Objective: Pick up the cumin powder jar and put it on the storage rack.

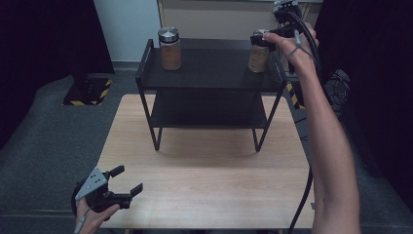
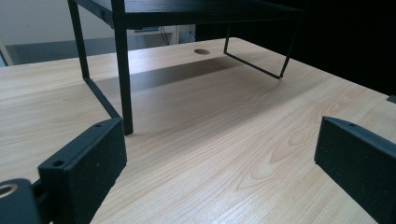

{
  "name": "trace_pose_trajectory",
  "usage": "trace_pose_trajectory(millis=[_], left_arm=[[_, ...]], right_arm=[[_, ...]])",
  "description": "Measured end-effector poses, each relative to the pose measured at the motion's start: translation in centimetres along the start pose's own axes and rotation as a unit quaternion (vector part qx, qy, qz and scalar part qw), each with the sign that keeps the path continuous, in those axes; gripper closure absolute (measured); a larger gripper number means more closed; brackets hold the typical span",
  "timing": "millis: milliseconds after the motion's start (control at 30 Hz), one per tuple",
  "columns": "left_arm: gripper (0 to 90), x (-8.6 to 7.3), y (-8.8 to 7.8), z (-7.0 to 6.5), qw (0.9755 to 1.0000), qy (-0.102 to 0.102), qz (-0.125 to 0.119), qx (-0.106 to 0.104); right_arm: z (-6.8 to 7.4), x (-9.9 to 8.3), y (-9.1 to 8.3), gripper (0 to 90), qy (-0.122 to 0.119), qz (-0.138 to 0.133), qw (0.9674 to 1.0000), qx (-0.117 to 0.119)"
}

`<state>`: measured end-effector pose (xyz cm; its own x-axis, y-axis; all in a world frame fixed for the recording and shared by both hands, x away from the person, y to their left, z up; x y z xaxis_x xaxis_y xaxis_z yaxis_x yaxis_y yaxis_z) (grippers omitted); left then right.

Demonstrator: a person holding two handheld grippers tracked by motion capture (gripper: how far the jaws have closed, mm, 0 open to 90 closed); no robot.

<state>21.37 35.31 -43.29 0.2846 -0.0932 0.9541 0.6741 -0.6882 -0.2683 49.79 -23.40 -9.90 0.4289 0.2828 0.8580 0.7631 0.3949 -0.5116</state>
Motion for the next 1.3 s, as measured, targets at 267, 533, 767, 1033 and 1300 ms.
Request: trace_pose_trajectory(millis=[267, 533, 767, 1033, 1300], left_arm=[[1.2, 0.0, 0.0, -0.1, 1.0, 0.003, 0.0, -0.001], [1.2, 0.1, 0.2, -0.1, 1.0, 0.005, 0.002, -0.002], [1.2, 0.1, 0.2, -0.2, 1.0, 0.008, 0.002, -0.002], [1.2, 0.1, 0.1, -0.2, 1.0, 0.006, 0.002, -0.002], [1.2, 0.1, 0.1, -0.2, 1.0, 0.006, 0.002, 0.0]], right_arm=[[-0.8, -1.1, -3.0, 12.1, 0.036, -0.04, 0.9985, 0.011], [-2.2, -3.4, -6.9, 5.2, 0.058, -0.069, 0.9959, 0.014], [-3.1, -5.5, -9.6, 5.5, 0.055, -0.086, 0.9947, 0.012], [-3.1, -7.2, -10.3, 5.4, 0.047, -0.098, 0.9939, 0.019], [-2.1, -9.6, -11.3, 6.2, 0.01, -0.111, 0.9932, 0.035]])
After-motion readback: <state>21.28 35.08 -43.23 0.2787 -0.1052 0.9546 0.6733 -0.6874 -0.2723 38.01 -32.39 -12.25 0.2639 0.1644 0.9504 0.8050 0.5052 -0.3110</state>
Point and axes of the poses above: each handheld gripper's, and its own axes: y roughly forward along the jaws, x roughly out of its top, z roughly to its left, the point moved 5 cm from there along y, roughly forward along the jaws, and after that the axes turned 4 degrees about -x, right-handed, at the moved point
